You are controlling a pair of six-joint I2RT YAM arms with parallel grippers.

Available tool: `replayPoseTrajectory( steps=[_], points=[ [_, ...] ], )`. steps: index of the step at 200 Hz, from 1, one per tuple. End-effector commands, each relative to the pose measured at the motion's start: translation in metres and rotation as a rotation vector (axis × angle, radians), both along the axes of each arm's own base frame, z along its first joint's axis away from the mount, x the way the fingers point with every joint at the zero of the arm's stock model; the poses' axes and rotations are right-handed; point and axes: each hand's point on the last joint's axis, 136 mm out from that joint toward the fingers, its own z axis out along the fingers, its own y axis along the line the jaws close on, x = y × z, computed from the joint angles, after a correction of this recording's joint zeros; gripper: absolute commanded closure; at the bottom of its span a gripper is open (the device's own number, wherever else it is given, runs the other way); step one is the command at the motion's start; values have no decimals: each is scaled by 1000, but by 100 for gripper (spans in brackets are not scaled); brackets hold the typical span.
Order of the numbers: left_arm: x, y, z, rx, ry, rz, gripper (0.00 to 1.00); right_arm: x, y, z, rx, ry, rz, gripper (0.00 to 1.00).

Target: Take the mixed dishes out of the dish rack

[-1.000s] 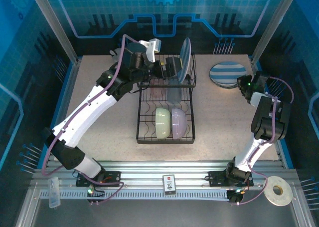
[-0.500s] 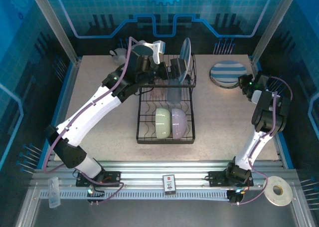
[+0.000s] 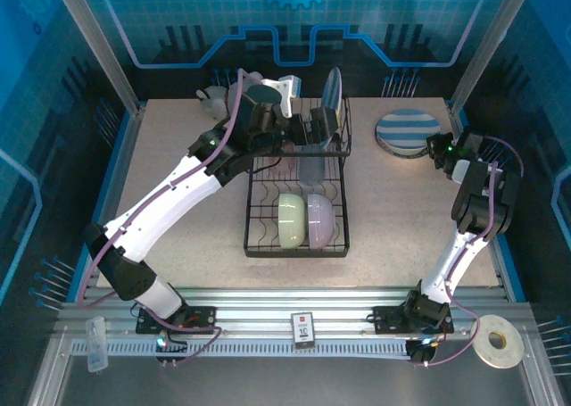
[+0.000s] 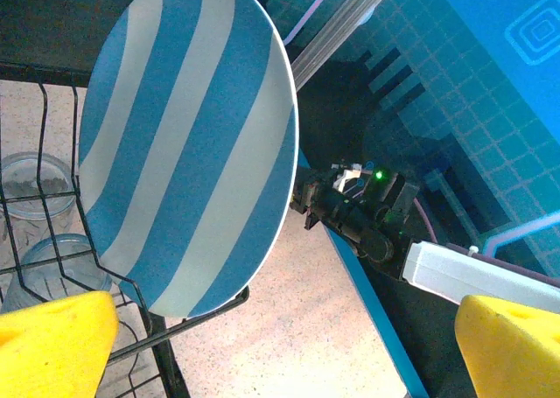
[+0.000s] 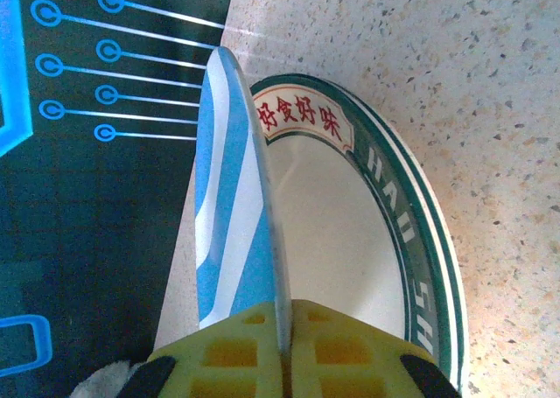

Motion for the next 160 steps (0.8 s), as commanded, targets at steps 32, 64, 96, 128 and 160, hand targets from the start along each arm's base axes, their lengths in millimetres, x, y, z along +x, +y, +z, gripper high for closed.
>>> replayPoseTrajectory(
  steps=[32,64,96,128,160],
  points=[
    [1,1,10,-18,-39,17,1,-1,0,11,-23,-20,36,90],
    [-2,3,11,-16,-42,17,1,-1,0,8,-14,-6,39,89],
    [-8,5,12,-19,-49,10,1,-5,3,3,1,4,40,83],
    [-18,1,21,-39,-69,-49,1,-7,4,2,5,9,43,75],
    [-38,-11,34,-60,-109,-185,1,-7,5,6,6,13,54,66]
  ],
)
